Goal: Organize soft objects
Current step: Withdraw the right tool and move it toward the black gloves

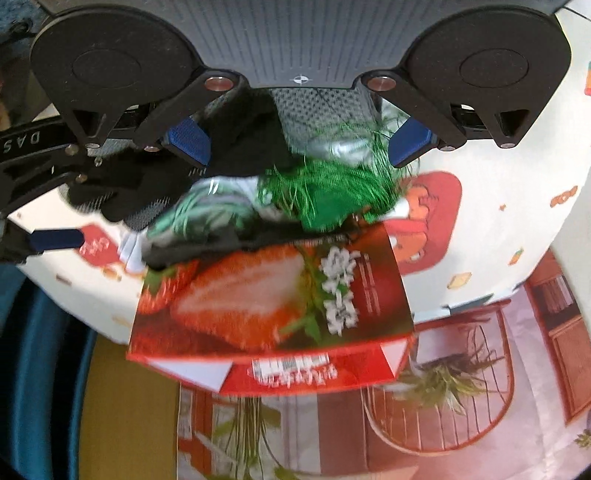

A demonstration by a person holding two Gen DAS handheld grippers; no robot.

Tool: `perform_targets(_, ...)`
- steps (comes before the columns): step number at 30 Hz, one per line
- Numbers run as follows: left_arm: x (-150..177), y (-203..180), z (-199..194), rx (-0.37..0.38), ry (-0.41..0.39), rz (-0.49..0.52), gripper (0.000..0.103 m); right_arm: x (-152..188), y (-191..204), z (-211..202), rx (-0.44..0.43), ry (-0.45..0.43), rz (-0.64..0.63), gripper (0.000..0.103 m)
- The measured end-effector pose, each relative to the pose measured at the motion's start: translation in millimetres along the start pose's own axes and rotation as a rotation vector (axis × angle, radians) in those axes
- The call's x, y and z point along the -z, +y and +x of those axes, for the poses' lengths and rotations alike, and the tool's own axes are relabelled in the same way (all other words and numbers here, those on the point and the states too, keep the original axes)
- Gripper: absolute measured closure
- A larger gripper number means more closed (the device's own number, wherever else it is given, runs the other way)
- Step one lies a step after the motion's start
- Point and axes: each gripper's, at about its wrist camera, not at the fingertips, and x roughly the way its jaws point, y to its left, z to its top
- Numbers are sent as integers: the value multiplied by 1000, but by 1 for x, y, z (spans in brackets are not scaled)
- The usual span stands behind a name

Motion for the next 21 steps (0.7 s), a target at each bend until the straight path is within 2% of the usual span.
perform_targets(9, 14, 9, 17, 27, 41, -63, 0, 15, -2, 24, 7, 53, 5, 0)
perform_targets(21, 19, 18, 25, 68, 52, -154, 0, 23, -4, 33, -6, 49, 29, 0)
